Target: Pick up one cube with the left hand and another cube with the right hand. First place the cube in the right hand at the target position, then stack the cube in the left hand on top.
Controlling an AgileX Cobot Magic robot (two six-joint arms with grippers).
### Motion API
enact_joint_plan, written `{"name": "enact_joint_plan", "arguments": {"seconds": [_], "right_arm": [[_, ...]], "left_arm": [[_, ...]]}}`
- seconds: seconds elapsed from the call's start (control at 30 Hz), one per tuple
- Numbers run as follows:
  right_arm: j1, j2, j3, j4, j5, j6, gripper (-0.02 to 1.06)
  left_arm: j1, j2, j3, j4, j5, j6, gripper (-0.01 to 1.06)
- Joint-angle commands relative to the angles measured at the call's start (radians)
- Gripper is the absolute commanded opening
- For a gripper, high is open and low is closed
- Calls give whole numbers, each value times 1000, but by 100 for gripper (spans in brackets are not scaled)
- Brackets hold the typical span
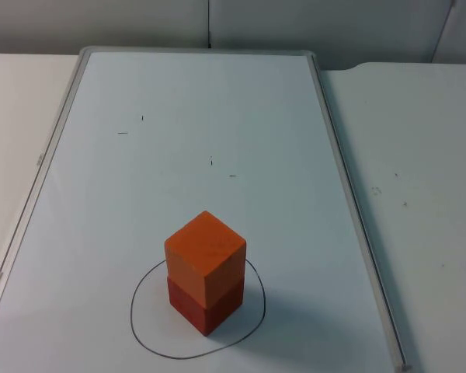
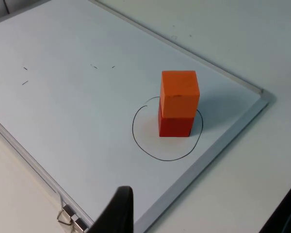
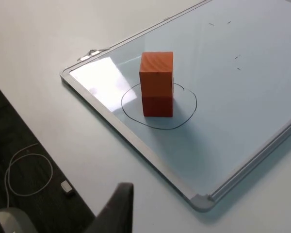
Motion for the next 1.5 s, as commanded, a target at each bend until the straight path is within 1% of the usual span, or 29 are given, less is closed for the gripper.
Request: {"name": "enact_joint_plan", "arguments": {"seconds": [0.0, 0.23, 0.3, 0.33, 0.37, 0.4, 0.43, 0.47, 0.5, 0.6, 0.63, 0.67, 0.77, 0.8, 0.9, 0.93, 0.97, 1.03, 1.07, 1.2, 1.23, 1.37, 1.47], "right_arm": [[0, -3, 4, 6, -13, -6, 105], [0, -3, 4, 6, -13, -6, 105], [-27, -3, 4, 6, -13, -6, 105], [-58, -3, 4, 6, -13, -6, 105], [-58, -3, 4, 6, -13, -6, 105], [-89, -3, 4, 6, -13, -6, 105], [-159, -3, 4, 6, -13, -6, 105], [-206, -3, 4, 6, -13, -6, 105], [-206, -3, 4, 6, -13, -6, 105], [-343, -3, 4, 6, -13, -6, 105], [-343, -3, 4, 6, -13, -6, 105], [-403, -3, 4, 6, -13, -6, 105], [-517, -3, 4, 6, -13, -6, 105], [-517, -3, 4, 6, -13, -6, 105], [-620, -3, 4, 6, -13, -6, 105], [-620, -3, 4, 6, -13, -6, 105], [-645, -3, 4, 6, -13, -6, 105], [-719, -3, 4, 6, -13, -6, 105], [-719, -3, 4, 6, -13, -6, 105], [-815, -3, 4, 6, -13, -6, 105], [-815, -3, 4, 6, -13, -6, 105], [-888, -3, 4, 6, -13, -6, 105], [-911, -3, 4, 6, -13, -6, 105]], "left_arm": [[-2, -5, 4, -9, 1, -7, 105], [-2, -5, 4, -3, -3, -7, 105], [-2, -5, 6, 7, -6, -7, 105], [-2, -5, 15, 7, -19, -7, 105], [-2, -5, 15, 7, -19, -7, 105], [-2, -5, 21, 7, -28, -7, 105], [-2, -5, 22, 7, -30, -7, 105], [-2, -5, 22, 7, -30, -7, 105], [-2, -5, 22, 7, -30, -7, 105], [-2, -5, 22, 12, -33, -7, 105], [-2, -5, 22, 12, -33, -7, 105], [-2, -5, 25, 20, -38, -7, 105], [-2, -5, 25, 20, -38, -7, 105], [-2, -5, 25, 20, -38, -7, 105], [-2, -5, 25, 26, -40, -7, 105], [-2, -5, 25, 26, -40, -7, 105], [-2, -5, 25, 26, -40, -7, 105], [-2, -5, 34, 26, -54, -7, 105], [-2, -5, 34, 26, -54, -7, 105], [-2, -5, 34, 26, -54, -7, 105], [-2, -5, 34, 26, -54, -7, 105], [-2, -5, 34, 26, -54, -7, 105], [-2, -5, 34, 26, -54, -7, 105]]}}
